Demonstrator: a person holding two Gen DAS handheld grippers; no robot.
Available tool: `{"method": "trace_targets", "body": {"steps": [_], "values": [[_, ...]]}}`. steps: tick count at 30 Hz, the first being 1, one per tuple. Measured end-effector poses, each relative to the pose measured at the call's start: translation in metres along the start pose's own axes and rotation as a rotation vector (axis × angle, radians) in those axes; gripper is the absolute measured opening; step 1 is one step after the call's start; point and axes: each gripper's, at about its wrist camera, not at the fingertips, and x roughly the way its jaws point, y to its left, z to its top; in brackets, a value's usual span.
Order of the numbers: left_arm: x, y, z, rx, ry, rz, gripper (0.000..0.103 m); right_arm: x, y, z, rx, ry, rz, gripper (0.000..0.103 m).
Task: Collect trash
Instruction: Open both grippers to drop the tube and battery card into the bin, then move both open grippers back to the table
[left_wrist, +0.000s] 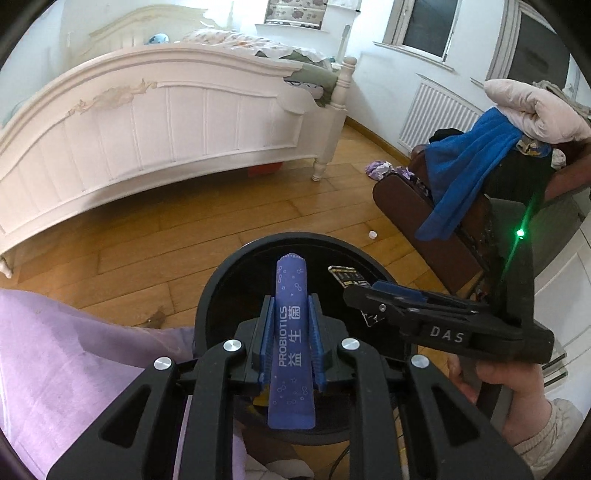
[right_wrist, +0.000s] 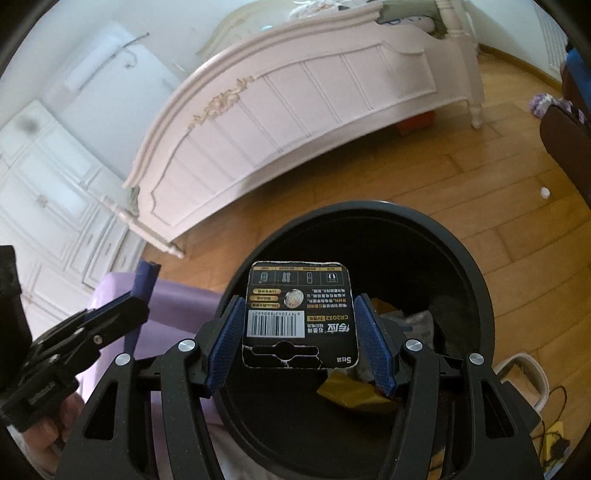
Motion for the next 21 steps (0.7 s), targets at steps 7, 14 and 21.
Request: {"method": "trace_targets", "body": {"steps": [7, 14, 21], "values": [[-0.005, 0.0, -0.004, -0.011, -0.018, -0.008, 0.048, 0.0, 0.003, -0.003, 0.0, -0.002, -0.004, 0.072], [-0.027, 0.007, -0.007, -0.032, -0.067, 0.009, 0.059, 0.0, 0.018, -0.006, -0.026, 0.003, 0.001, 0.072], [-0.065, 0.033, -0.028, -0.077, -0.11, 0.117, 0.079, 0.006, 0.054, -0.013, -0.097, 0.026, 0.025, 0.072]]}}
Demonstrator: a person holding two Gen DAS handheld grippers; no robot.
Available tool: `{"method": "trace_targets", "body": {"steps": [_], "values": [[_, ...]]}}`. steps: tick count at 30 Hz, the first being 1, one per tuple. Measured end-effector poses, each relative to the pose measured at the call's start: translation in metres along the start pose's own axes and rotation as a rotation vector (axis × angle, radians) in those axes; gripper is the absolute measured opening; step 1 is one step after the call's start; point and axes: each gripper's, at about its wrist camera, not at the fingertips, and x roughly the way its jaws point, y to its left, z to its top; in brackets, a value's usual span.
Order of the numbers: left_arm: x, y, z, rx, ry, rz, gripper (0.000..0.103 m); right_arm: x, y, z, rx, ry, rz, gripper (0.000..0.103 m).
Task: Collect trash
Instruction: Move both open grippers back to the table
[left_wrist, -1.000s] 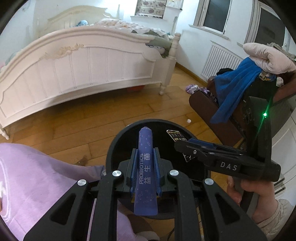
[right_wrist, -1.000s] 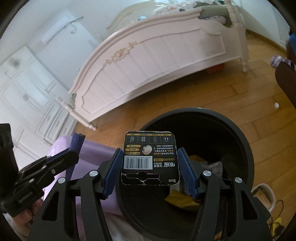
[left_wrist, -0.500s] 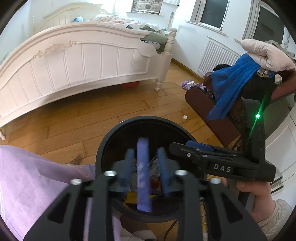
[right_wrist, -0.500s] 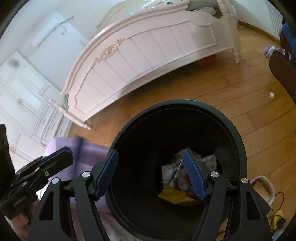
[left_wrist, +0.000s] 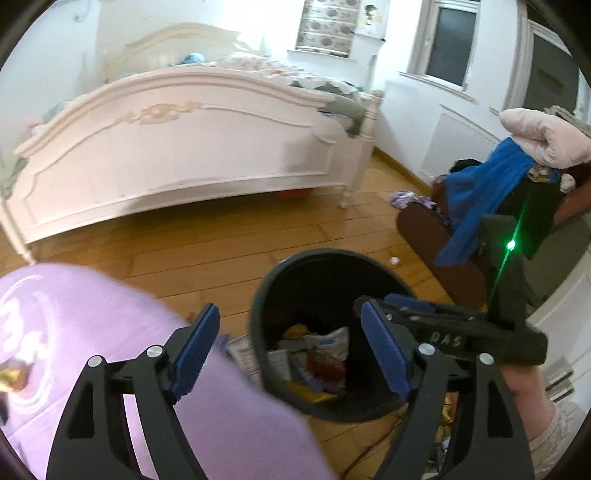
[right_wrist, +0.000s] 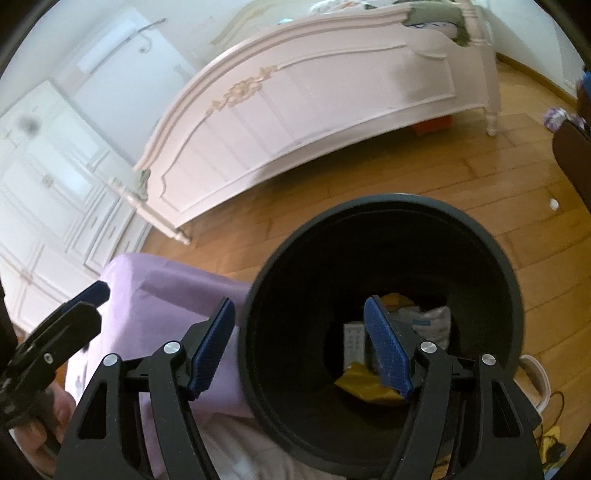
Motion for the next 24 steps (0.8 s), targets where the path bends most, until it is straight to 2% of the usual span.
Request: {"method": "trace_targets", "body": {"steps": [18, 24], "values": [[-0.103, 0.118, -0.062, -0.232, -0.075, 0.24, 0.079, 0.023, 0.169, -0.007, -0.333, 0.05, 0.116, 0.072], [-0.131, 0.14, -0.087, -0.277, -0.097, 0.332, 0.079, 0.031, 0.219, -0.019, -0.44, 0.069, 0.147, 0.072]]}}
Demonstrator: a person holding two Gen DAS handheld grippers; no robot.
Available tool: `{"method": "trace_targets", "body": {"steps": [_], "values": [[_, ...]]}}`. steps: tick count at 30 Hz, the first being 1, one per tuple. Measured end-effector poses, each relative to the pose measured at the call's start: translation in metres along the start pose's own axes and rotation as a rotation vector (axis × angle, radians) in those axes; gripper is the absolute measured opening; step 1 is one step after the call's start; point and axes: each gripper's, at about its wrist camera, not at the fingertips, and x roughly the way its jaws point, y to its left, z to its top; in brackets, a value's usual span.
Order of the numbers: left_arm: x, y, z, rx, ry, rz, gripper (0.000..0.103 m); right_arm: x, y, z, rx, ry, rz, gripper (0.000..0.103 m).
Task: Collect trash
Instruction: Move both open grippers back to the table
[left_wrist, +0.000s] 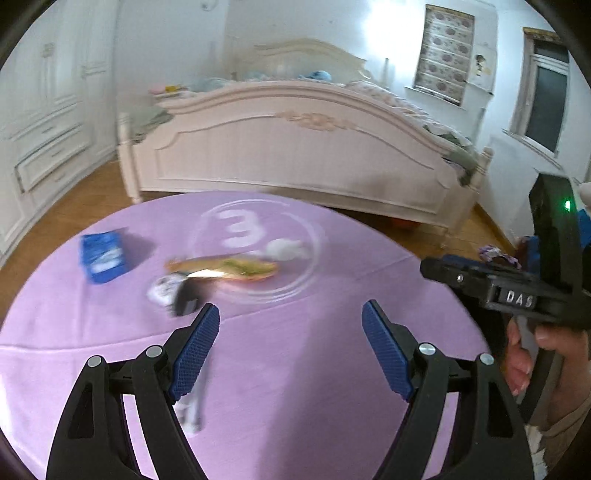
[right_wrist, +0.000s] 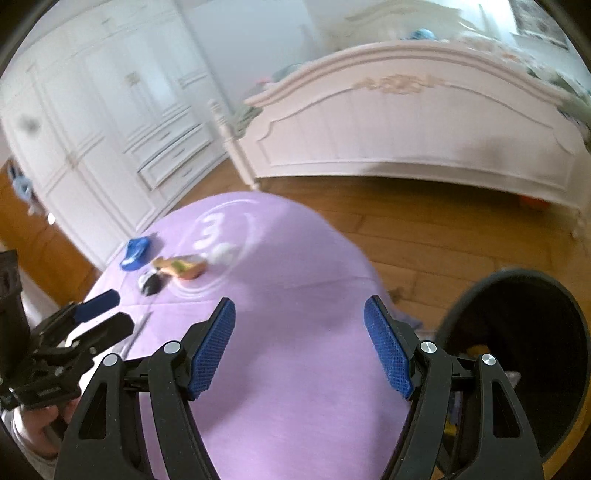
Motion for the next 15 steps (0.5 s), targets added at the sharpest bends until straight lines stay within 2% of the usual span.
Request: {"method": "trace_targets", "body": {"steps": [6, 12, 15], "values": [[-0.012, 0.034, -0.016, -0.038, 0.012, 0.097, 0.079, 0.025, 0.053, 0.006, -0.139, 0.029, 0.032, 0.072], [-0.013, 0.066, -0.027, -0.1, 0.038, 0.128, 0.079, 0.05, 0.094, 0.009, -0.283, 0.063, 0.025, 0.072], [-0.012, 0.071, -0.032, -0.097, 0.054, 0.14, 0.079, 0.065, 0.112, 0.011, -0.363, 0.081, 0.005, 0.072]]}}
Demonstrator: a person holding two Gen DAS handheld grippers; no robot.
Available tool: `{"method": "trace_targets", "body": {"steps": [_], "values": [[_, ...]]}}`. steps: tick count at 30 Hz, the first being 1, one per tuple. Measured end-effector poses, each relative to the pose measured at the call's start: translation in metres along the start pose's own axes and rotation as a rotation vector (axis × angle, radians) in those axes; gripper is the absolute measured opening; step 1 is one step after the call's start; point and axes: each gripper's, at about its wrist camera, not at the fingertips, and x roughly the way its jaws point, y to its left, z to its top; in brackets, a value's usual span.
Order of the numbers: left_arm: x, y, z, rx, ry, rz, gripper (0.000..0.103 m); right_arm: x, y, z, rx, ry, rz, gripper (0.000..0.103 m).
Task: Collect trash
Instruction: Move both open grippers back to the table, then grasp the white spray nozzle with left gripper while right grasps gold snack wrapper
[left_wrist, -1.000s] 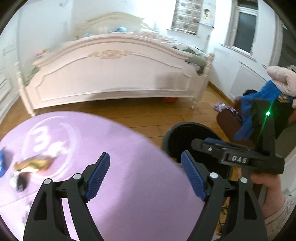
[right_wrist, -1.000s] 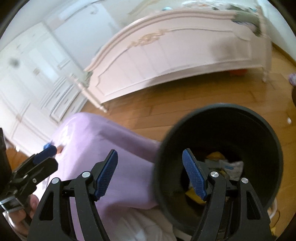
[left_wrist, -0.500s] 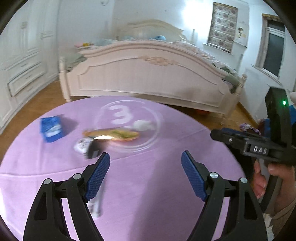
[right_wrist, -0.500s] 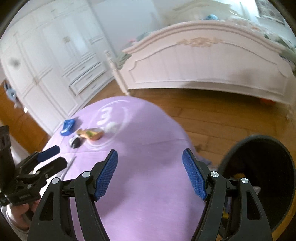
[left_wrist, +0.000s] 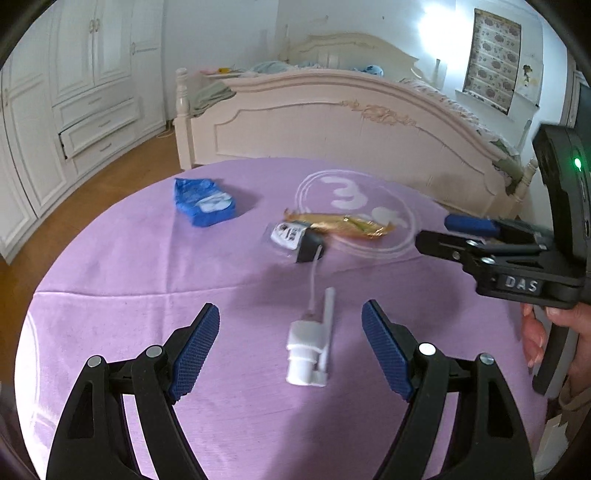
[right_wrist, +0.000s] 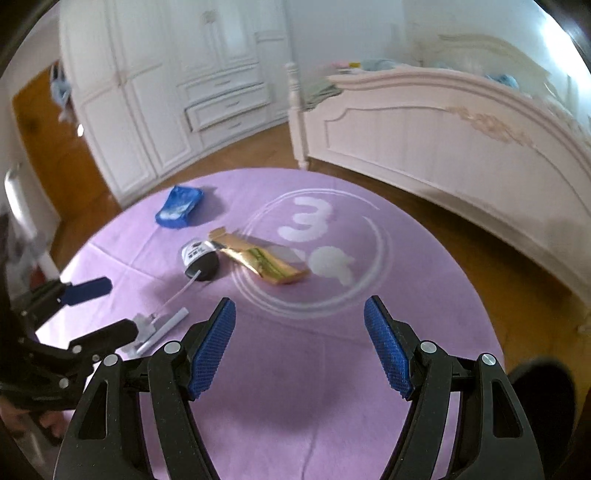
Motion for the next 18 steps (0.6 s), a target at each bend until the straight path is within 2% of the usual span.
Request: {"method": "trace_targets", "body": {"steps": [4, 6, 13, 14, 15, 16, 18], "values": [[0.005, 0.0, -0.005, 0.021, 0.028, -0.006, 0.079, 0.024, 0.017, 0.009, -0.097, 0.02, -0.024, 0.071], [0.007, -0.001, -0.008, 0.028, 0.038, -0.008, 0.078, 0.037, 0.024, 0.014, -0.141, 0.043, -0.025, 0.068], [0.008, -0.001, -0.014, 0.054, 0.052, 0.011, 0.078, 0.068, 0.036, 0.031, -0.222, 0.085, -0.024, 0.064], [0.009, -0.001, -0.014, 0.054, 0.054, 0.011, 0.073, 0.072, 0.036, 0.033, -0.229, 0.092, -0.021, 0.062], [0.009, 0.0, -0.014, 0.051, 0.061, 0.007, 0.06, 0.076, 0.037, 0.035, -0.233, 0.102, -0.015, 0.059], [0.011, 0.001, -0.015, 0.049, 0.073, 0.004, 0.055, 0.08, 0.037, 0.038, -0.23, 0.109, -0.001, 0.055], [0.011, 0.002, -0.015, 0.051, 0.076, 0.002, 0.052, 0.085, 0.036, 0.043, -0.215, 0.119, 0.023, 0.049]]}}
